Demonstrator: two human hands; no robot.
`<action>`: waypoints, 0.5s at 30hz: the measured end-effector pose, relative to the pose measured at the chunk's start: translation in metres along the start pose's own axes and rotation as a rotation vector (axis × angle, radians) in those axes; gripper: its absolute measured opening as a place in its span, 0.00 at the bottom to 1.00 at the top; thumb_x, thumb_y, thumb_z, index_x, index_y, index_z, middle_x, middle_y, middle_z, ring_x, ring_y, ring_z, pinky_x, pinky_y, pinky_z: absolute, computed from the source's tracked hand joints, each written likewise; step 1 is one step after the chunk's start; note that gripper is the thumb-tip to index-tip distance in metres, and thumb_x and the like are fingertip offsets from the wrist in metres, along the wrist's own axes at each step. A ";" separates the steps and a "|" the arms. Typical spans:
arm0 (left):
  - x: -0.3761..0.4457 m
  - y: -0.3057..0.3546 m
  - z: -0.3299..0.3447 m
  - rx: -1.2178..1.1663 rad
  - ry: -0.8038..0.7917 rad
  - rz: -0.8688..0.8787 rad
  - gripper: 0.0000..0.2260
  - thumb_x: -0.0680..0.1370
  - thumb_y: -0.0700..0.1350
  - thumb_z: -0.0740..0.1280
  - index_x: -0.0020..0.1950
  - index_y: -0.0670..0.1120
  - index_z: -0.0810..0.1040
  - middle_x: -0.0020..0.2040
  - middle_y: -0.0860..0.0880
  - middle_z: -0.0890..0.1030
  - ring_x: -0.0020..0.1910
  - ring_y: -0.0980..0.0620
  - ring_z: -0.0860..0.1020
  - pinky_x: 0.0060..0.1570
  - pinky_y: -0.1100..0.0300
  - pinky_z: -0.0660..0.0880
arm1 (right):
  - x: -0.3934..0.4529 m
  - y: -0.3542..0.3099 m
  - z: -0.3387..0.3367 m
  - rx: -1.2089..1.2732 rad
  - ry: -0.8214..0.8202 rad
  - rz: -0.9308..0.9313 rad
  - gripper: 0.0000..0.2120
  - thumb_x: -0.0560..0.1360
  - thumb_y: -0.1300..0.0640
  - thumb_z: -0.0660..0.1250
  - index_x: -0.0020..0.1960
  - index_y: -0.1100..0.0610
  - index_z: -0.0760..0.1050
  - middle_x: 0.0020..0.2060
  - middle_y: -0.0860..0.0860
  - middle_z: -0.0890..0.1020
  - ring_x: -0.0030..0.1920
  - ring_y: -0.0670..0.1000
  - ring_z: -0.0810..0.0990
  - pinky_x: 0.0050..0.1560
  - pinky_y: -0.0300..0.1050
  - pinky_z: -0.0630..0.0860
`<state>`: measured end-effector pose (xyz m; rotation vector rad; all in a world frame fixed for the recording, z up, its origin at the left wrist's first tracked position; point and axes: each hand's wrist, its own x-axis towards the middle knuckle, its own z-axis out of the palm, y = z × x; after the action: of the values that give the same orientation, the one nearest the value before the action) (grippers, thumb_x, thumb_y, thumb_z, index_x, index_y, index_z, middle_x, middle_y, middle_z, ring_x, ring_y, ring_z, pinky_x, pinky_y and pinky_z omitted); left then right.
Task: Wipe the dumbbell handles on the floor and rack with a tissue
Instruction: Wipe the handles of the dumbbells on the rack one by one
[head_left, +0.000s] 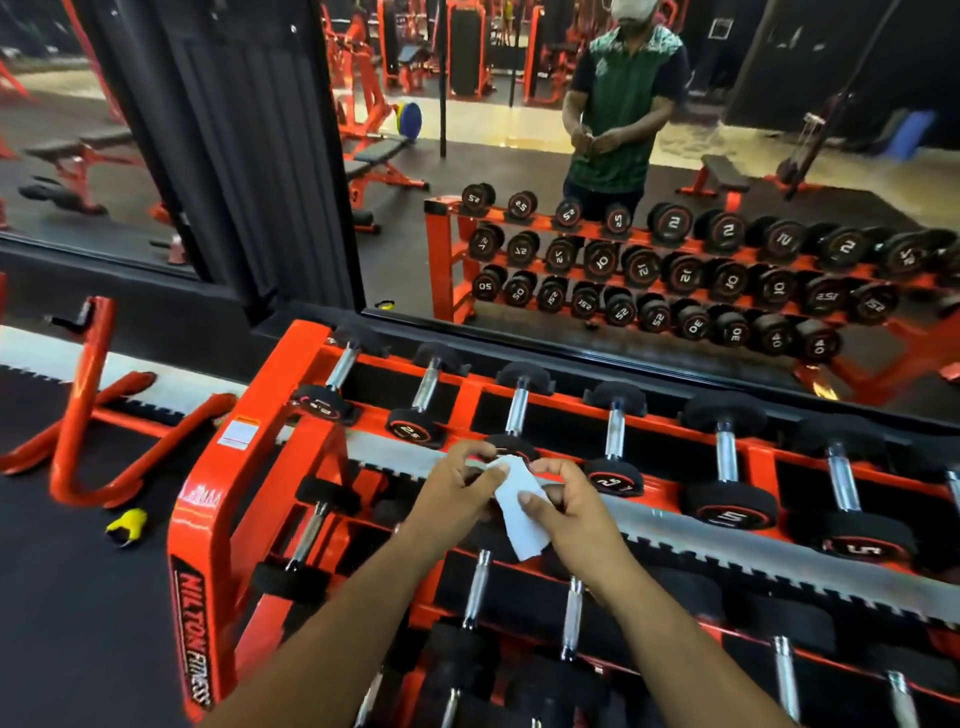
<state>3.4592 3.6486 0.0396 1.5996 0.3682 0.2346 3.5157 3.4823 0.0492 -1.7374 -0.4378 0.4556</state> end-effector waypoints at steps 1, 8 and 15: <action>-0.005 -0.002 -0.002 0.033 0.031 0.053 0.13 0.78 0.48 0.72 0.58 0.59 0.73 0.51 0.49 0.83 0.45 0.55 0.82 0.49 0.48 0.82 | -0.003 -0.001 0.005 0.019 0.049 -0.003 0.11 0.79 0.60 0.69 0.59 0.51 0.73 0.43 0.52 0.85 0.42 0.48 0.84 0.33 0.36 0.76; -0.028 -0.026 -0.020 0.327 -0.021 0.301 0.16 0.73 0.59 0.72 0.60 0.64 0.78 0.67 0.60 0.71 0.67 0.67 0.69 0.64 0.64 0.71 | -0.013 -0.002 0.040 0.037 0.193 -0.098 0.07 0.79 0.59 0.69 0.53 0.54 0.72 0.39 0.54 0.85 0.38 0.49 0.84 0.33 0.40 0.77; -0.013 -0.020 -0.011 0.421 0.045 0.275 0.06 0.78 0.53 0.71 0.47 0.53 0.84 0.44 0.58 0.84 0.47 0.60 0.80 0.51 0.54 0.77 | -0.005 0.005 0.019 0.095 0.091 -0.114 0.14 0.78 0.62 0.71 0.60 0.50 0.74 0.46 0.53 0.85 0.49 0.55 0.83 0.50 0.50 0.80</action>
<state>3.4417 3.6544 0.0212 2.0645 0.2393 0.4252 3.5020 3.4942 0.0413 -1.6249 -0.4405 0.3091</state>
